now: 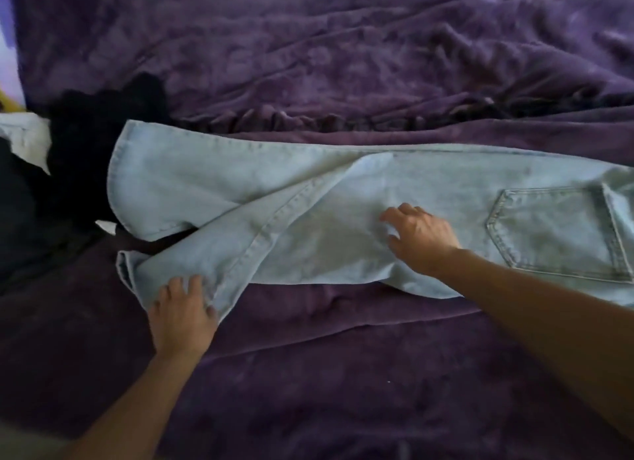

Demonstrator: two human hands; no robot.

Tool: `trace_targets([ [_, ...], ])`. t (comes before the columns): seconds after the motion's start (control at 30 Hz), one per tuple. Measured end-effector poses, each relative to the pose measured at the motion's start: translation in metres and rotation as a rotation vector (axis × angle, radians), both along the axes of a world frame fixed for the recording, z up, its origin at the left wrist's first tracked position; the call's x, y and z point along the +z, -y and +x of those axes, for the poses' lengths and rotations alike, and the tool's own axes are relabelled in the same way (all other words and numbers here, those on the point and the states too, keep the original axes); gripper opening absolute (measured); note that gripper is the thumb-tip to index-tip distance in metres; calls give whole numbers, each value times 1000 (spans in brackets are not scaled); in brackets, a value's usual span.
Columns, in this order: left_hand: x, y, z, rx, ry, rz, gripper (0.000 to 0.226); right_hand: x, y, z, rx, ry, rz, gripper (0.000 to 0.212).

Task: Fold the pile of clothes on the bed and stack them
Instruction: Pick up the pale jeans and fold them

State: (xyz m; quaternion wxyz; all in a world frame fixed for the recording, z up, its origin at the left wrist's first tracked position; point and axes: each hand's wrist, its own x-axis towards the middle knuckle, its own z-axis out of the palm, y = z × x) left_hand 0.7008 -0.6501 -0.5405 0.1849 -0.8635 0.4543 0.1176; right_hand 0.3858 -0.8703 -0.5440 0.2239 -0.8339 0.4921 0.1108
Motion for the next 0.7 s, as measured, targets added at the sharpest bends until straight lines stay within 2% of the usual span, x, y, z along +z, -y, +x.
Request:
trace_targets([
  [0.07, -8, -20, 27, -51, -29, 13, 72, -4, 3, 33, -59, -5, -4, 43],
  [0.17, -15, -34, 63, -180, -225, 67, 100, -14, 15, 85, -108, -15, -21, 45],
  [0.23, -18, -42, 84, -302, -370, 88, 109, -22, 22, 114, -117, -20, -55, 45],
  [0.3, -17, -49, 105, -434, -416, 171, 113, -27, 24, 132, -170, -67, -61, 48],
  [0.33, -16, -52, 112, -507, -403, 200, 108, -29, 24, 137, -194, -99, -52, 50],
  [0.37, -14, -54, 117, -571, -387, 168, 92, -31, 23, 141, -209, -126, -40, 53],
  [0.43, -9, -52, 121, -656, -350, -15, 37, -32, 23, 145, -228, -157, -15, 57],
  [0.47, -7, -47, 123, -677, -342, -75, 17, -31, 25, 145, -234, -163, -3, 58],
  [0.57, 0, -35, 131, -710, -329, -57, 19, -24, 32, 143, -225, -185, 33, 57],
  [0.67, -2, -30, 135, -649, -217, 98, 61, -20, 34, 140, -223, -215, 74, 62],
  [0.7, -3, -27, 136, -629, -163, 122, 65, -21, 34, 140, -222, -215, 80, 63],
])
